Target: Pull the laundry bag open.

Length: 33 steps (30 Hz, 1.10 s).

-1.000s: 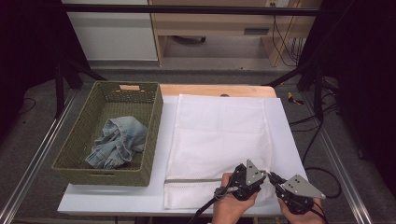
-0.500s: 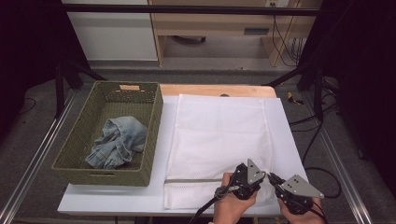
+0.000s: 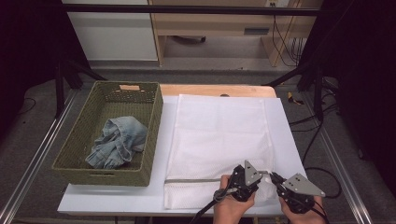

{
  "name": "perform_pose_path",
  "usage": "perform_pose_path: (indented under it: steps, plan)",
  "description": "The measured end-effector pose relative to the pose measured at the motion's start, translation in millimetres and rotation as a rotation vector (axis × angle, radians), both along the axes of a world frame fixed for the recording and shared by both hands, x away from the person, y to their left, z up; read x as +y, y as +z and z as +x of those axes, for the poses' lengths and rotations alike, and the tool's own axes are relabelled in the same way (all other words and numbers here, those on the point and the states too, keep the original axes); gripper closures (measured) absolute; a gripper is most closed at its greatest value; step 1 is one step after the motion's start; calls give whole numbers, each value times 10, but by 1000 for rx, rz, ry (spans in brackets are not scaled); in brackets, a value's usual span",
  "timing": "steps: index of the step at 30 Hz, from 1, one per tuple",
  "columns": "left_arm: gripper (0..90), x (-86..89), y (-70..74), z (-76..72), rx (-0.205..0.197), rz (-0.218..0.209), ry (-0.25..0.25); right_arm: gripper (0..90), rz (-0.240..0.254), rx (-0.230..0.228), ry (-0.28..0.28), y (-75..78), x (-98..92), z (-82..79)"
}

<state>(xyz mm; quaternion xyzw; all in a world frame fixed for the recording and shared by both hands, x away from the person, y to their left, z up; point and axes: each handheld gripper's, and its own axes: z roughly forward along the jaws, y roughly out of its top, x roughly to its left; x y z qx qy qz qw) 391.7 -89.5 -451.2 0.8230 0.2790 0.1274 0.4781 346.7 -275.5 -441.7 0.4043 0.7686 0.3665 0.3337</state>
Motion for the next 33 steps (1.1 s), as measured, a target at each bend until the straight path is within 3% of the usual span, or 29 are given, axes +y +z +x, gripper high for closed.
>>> perform_pose_path:
  steps: [7, 13, 33]
  plan:
    - [867, 61, -73, 28, 27, 1, 16, 866, 13, 14, -22, -34, -75, 20]
    - [866, 85, -83, 29, 49, -13, 8, 861, 37, 39, -5, -56, -98, 13]
    - [866, 188, -119, 12, 36, -6, 40, 861, 29, 61, -10, -64, -13, 37]
